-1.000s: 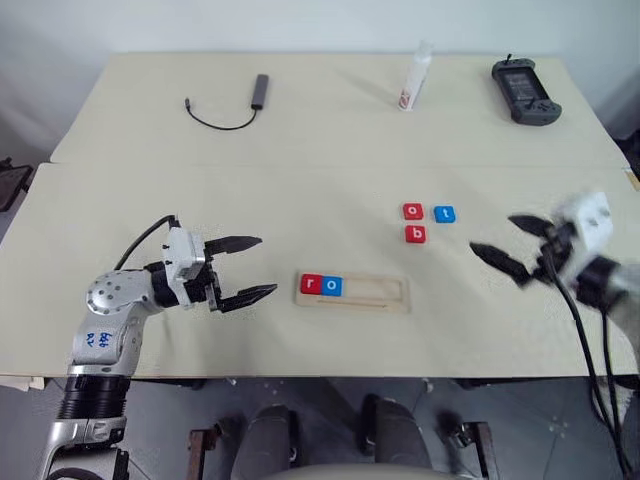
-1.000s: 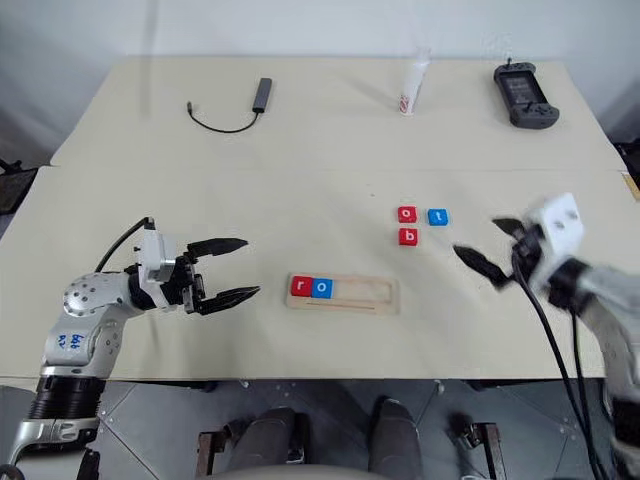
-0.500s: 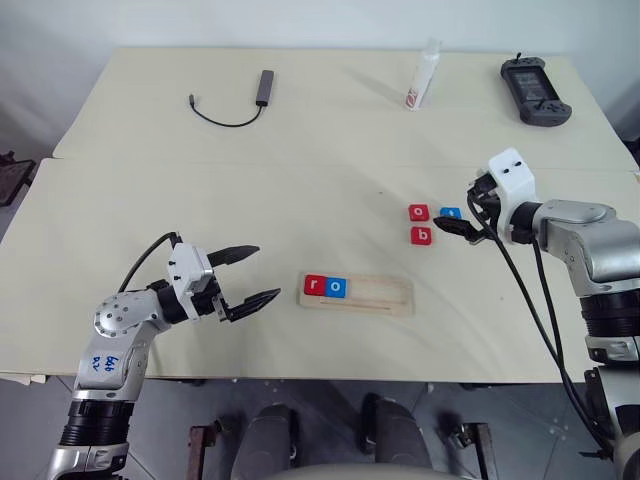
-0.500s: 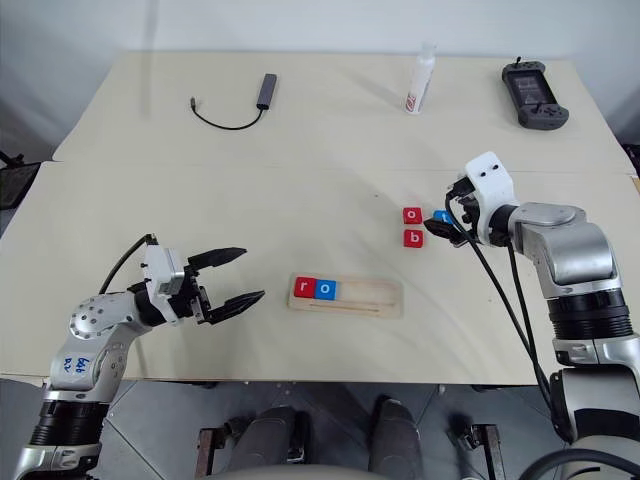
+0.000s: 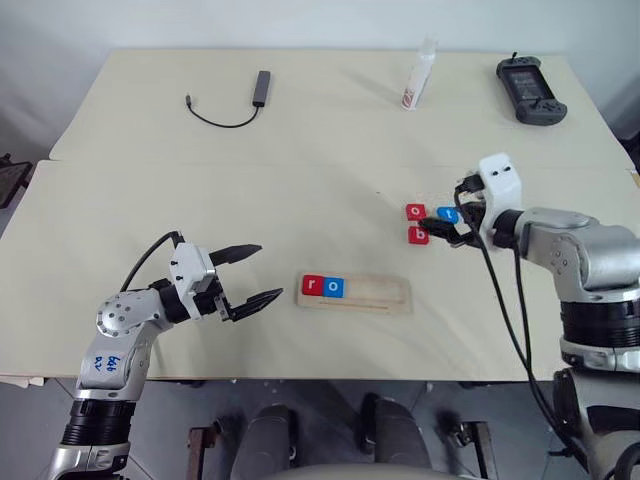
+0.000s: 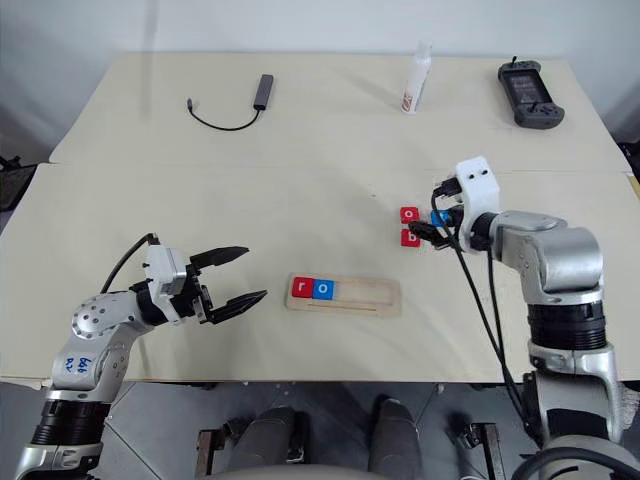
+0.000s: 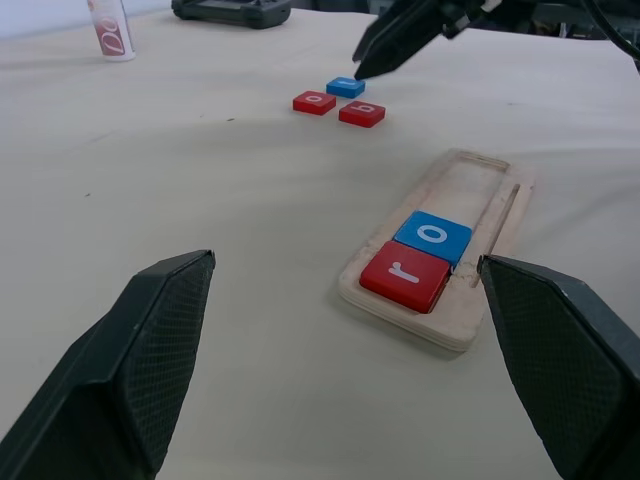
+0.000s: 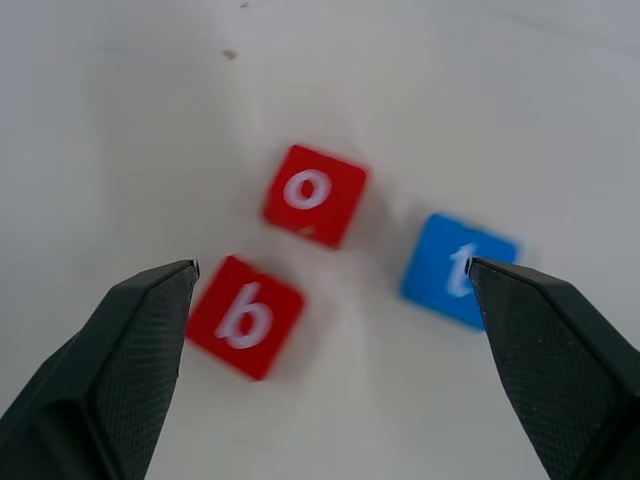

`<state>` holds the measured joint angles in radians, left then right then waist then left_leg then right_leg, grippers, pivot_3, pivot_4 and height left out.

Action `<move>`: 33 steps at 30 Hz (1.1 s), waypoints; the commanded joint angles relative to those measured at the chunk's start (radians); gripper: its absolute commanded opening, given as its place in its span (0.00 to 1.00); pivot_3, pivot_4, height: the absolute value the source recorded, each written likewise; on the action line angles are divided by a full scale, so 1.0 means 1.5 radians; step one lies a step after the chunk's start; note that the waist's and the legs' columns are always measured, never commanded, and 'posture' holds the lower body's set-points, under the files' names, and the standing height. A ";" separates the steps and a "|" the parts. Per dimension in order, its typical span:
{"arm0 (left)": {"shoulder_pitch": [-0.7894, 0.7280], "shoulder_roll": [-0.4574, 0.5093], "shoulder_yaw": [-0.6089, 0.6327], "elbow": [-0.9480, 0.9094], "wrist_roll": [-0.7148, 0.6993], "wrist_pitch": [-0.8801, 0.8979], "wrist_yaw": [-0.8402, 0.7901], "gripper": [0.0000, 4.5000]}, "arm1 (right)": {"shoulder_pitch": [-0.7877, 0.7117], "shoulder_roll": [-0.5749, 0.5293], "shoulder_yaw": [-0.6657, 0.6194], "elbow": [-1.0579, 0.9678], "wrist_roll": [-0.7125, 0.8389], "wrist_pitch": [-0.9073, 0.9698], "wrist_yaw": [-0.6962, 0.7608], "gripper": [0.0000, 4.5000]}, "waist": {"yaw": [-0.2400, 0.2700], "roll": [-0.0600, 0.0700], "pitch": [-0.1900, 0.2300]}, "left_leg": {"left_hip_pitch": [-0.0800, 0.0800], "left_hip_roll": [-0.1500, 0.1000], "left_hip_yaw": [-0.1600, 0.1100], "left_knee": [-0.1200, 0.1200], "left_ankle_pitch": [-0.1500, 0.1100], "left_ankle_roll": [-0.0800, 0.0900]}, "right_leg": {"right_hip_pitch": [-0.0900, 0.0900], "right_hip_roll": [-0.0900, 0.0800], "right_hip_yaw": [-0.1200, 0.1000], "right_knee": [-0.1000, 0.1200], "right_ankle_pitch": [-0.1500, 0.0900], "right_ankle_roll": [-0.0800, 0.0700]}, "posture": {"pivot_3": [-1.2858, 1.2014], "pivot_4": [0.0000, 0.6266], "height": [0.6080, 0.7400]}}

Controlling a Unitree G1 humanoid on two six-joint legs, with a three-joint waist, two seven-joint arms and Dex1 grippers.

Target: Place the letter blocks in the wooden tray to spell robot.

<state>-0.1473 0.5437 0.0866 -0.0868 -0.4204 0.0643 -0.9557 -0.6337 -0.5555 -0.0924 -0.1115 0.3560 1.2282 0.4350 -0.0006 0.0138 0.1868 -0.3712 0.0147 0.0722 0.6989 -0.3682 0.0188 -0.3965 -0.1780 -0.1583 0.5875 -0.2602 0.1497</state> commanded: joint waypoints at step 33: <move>-0.102 -0.046 -0.114 0.091 0.029 -0.062 -0.107 1.00 | 0.216 0.149 -0.188 -0.461 -0.044 0.256 -0.190 0.35 | 0.000 0.000 0.000 | 0.000 0.000 0.001 -0.001 0.000 0.000 | -0.001 0.001 0.001 0.000 0.000 0.000 | 0.52 0.24 1.00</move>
<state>-0.2818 0.4793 -0.0753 0.0408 -0.3785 -0.0104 -1.0912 -0.3427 -0.3590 -0.3427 -0.6990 0.2789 1.5842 0.1578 -0.0011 0.0143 0.1867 -0.3705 0.0151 0.0730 0.6973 -0.3683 0.0183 -0.3973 -0.1771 -0.1572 0.5872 -0.2602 0.1497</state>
